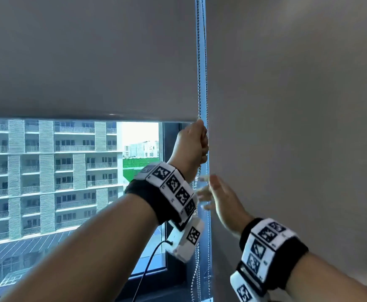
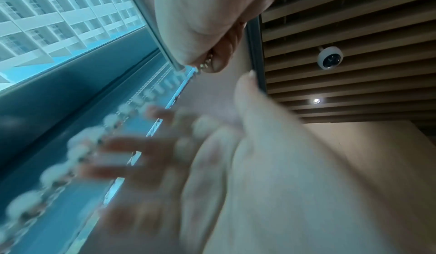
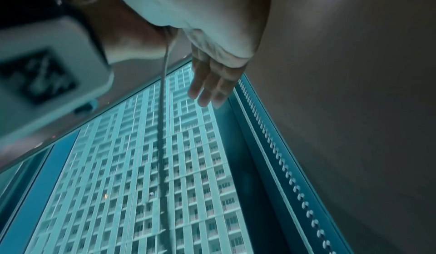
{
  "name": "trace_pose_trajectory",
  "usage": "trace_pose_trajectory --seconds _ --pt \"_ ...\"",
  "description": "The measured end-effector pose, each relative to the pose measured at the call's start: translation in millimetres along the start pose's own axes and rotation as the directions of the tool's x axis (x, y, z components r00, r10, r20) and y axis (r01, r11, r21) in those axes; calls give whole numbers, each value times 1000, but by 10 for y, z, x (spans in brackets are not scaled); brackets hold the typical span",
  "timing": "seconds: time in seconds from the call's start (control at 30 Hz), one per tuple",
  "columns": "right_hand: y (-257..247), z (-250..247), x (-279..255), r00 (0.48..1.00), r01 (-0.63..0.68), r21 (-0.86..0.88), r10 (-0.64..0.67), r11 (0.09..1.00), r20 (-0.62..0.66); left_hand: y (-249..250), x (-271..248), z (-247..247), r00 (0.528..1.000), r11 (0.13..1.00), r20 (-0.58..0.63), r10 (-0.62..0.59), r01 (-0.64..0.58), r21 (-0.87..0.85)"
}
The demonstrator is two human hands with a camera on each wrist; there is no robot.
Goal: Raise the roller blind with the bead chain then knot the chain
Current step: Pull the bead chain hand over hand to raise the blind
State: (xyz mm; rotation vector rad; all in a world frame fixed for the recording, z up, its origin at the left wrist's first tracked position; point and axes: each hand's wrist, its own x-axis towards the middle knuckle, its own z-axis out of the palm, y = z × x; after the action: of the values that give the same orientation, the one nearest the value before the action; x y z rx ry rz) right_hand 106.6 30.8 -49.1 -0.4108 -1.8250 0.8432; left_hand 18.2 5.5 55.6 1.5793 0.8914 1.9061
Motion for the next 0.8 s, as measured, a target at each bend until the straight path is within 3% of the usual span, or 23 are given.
trace_pose_trajectory --seconds 0.1,0.17,0.43,0.57,0.67,0.8 --pt "-198 -73 268 996 71 97 -66 993 -62 -267 -173 -11 1000 999 -14 -22 22 28" --pt "-358 -105 420 989 108 70 -100 992 -108 -446 -351 7 999 998 19 -40 39 41" --pt "-700 -143 687 985 105 190 -76 976 -153 -1199 -881 -59 968 979 149 -202 197 45" --pt "-659 -80 689 951 187 -22 -187 982 -246 -1245 -861 -118 930 958 229 -288 283 55" --pt "-660 -32 703 943 230 -12 -226 973 -243 -1143 -717 -127 888 921 252 -384 389 31" --pt "-460 36 624 946 225 -57 -232 973 -226 -690 -422 -146 928 937 244 -282 321 -136"
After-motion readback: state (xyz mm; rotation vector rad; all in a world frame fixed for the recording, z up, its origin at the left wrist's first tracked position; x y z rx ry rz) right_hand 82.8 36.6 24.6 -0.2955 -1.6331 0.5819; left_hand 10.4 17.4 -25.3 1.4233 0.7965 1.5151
